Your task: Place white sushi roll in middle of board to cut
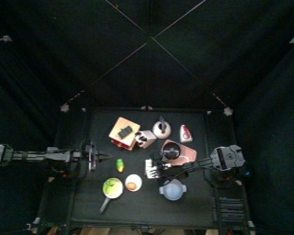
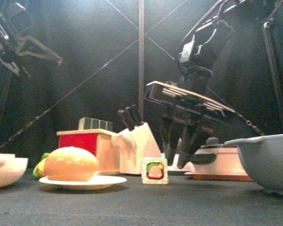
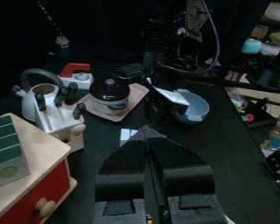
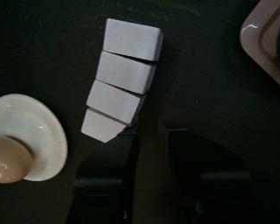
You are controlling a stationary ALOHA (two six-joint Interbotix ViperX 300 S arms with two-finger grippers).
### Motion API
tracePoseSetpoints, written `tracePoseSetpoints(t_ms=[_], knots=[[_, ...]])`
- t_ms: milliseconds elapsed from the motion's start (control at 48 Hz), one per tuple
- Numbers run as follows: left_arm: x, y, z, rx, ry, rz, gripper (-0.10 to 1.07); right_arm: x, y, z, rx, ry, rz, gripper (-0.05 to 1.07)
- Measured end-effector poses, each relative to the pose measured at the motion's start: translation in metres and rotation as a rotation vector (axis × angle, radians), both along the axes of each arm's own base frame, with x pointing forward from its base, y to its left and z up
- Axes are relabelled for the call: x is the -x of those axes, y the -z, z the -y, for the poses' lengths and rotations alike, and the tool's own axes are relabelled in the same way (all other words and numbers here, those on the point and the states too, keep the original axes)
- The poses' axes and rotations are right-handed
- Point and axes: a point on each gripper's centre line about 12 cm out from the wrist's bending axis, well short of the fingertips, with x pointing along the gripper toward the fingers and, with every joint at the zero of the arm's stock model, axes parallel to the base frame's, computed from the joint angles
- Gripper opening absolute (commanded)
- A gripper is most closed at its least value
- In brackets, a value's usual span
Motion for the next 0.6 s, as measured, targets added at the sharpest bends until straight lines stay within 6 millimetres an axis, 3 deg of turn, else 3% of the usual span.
tracePoseSetpoints(t_ms=[208,604], knots=[[0.000,0.001,0.000,0.000,-0.002,-0.003,0.37,0.004,-0.003,-0.001,0.024,-0.010,-0.027,0.66],[0.000,0.001,0.000,-0.028,0.007,-0.004,0.37,0.012,-0.034,0.007,0.131,-0.168,-0.066,0.66]])
